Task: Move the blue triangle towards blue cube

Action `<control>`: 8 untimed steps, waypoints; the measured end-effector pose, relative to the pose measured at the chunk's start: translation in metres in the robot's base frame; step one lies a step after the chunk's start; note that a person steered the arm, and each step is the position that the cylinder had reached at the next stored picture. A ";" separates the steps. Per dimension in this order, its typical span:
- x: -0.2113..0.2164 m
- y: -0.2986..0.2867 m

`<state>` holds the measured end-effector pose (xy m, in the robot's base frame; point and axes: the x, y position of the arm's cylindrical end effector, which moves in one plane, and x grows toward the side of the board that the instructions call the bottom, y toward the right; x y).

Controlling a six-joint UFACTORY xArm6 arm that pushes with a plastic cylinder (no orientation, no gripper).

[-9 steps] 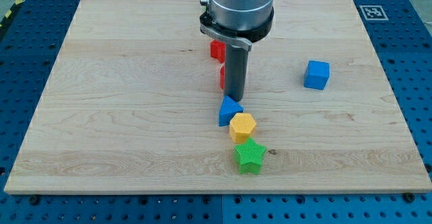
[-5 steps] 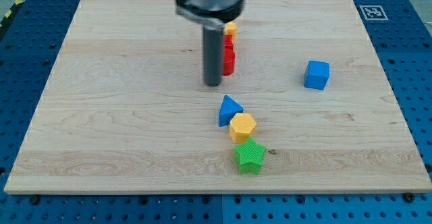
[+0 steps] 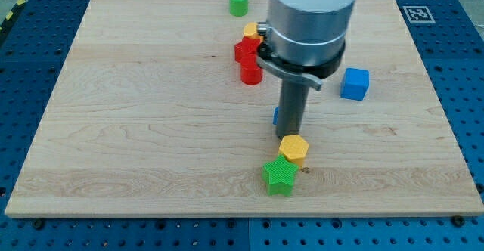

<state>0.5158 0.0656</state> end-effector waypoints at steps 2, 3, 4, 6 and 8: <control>-0.014 -0.013; -0.014 -0.043; -0.016 -0.036; -0.029 0.008; -0.049 -0.021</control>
<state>0.4670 0.0451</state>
